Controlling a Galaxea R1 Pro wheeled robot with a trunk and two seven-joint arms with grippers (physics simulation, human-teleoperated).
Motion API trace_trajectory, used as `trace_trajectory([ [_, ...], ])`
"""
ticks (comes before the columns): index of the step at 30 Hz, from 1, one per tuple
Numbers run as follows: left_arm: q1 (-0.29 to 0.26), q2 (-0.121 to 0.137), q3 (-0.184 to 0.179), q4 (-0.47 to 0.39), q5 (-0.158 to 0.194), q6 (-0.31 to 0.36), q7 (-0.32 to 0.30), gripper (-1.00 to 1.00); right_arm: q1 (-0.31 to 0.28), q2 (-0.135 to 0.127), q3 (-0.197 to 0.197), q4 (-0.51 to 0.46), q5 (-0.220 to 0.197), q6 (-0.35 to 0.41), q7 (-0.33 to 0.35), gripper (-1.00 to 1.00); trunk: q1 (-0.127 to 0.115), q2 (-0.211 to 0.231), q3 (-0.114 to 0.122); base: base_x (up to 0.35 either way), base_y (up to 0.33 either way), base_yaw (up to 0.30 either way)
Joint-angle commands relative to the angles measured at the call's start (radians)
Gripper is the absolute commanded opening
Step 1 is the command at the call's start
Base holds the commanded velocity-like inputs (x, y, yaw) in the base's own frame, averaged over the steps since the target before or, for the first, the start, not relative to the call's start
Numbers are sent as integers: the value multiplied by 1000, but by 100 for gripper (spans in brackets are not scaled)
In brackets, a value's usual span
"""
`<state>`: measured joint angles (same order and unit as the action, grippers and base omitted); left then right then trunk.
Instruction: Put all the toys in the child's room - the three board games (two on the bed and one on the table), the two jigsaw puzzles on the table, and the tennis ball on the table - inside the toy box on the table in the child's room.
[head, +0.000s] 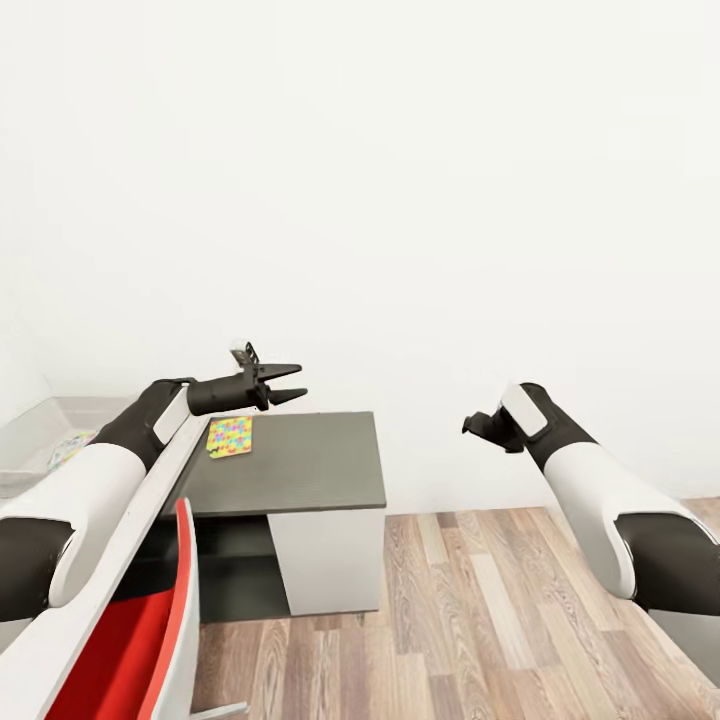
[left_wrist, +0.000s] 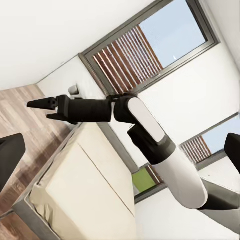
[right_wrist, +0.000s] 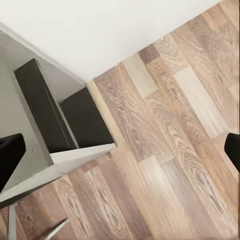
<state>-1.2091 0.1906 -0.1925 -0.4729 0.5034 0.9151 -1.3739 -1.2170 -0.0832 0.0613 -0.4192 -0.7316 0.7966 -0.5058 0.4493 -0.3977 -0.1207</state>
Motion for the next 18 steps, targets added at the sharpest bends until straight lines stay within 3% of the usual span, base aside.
trace_trajectory([
  [1, -1, 1, -5, 0, 3, 10, 5, 100, 11, 1, 7, -1, -8, -7, -8, 100, 1, -2, -2, 0, 0, -279],
  [7, -1, 3, -4, 0, -5, 12, 60, 100, 116, 5, 8, -2, -4, -57, -8, 100, 1, -2, 1, 0, 0, -234],
  [14, -1, 17, -4, 0, -8, 17, 129, 100, 265, 11, 15, -3, -3, -183, -8, 100, 1, -2, 1, 0, 0, -53],
  [18, -1, 32, -4, 0, -8, 21, 222, 100, 323, 16, 18, -3, -3, -253, -9, 100, 1, -2, 1, 0, 0, -7],
])
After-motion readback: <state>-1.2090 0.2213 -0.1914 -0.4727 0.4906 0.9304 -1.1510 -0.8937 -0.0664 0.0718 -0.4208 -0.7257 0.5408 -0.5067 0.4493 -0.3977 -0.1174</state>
